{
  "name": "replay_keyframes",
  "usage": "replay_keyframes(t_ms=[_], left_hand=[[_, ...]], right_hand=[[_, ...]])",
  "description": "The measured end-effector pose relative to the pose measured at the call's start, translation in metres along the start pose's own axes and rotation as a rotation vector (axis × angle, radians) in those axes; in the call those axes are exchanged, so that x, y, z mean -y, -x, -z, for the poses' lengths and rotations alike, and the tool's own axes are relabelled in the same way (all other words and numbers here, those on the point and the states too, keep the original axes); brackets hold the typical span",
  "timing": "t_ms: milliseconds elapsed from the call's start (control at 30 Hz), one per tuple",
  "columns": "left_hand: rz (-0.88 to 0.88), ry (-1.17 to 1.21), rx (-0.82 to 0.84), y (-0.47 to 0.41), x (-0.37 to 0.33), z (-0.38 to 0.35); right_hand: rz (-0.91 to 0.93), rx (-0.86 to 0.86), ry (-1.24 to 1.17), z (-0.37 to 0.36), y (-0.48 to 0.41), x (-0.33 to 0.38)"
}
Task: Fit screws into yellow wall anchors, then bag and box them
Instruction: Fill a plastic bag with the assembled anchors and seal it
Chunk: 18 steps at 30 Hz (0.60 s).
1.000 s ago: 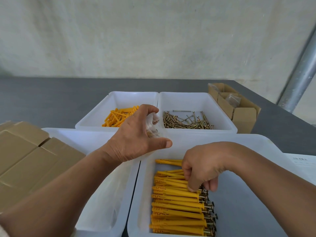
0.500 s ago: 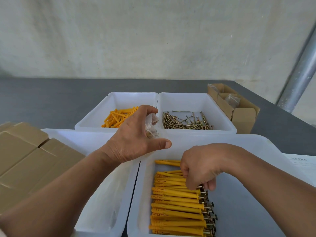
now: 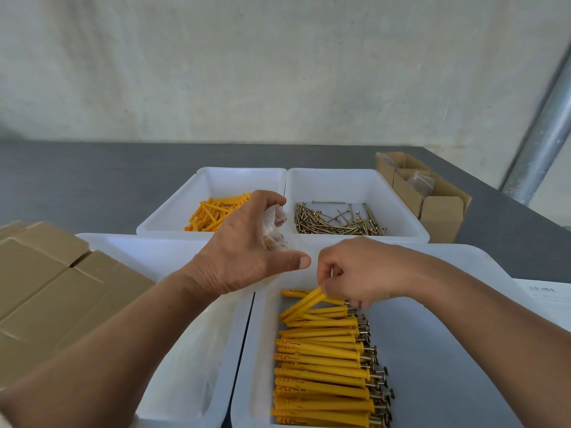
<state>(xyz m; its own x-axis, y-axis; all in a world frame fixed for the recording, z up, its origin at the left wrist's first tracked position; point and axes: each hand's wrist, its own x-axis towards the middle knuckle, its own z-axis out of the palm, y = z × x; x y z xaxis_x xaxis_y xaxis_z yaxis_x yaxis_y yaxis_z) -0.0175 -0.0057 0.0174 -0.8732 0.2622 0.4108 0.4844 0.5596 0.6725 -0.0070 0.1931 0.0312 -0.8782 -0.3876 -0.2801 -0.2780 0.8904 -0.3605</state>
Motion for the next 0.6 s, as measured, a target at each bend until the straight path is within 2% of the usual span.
replay_keyframes(t_ms=[133, 267, 400, 500, 600], left_hand=[[0.001, 0.001, -0.001, -0.001, 0.002, 0.000], [-0.006, 0.007, -0.001, 0.000, 0.002, 0.001], [0.010, 0.008, -0.006, 0.000, 0.001, 0.002], [0.012, -0.016, 0.000, -0.001, -0.001, 0.002], [0.000, -0.036, -0.006, 0.000, -0.001, 0.002]], right_hand=[[0.050, -0.273, 0.007, 0.007, 0.000, 0.002], [0.005, -0.586, -0.144, 0.018, 0.002, -0.002], [-0.012, -0.829, -0.322, 0.028, 0.003, -0.012], [0.084, -0.910, -0.558, 0.031, 0.003, -0.013], [0.169, -0.889, -0.730, 0.029, 0.001, -0.009]])
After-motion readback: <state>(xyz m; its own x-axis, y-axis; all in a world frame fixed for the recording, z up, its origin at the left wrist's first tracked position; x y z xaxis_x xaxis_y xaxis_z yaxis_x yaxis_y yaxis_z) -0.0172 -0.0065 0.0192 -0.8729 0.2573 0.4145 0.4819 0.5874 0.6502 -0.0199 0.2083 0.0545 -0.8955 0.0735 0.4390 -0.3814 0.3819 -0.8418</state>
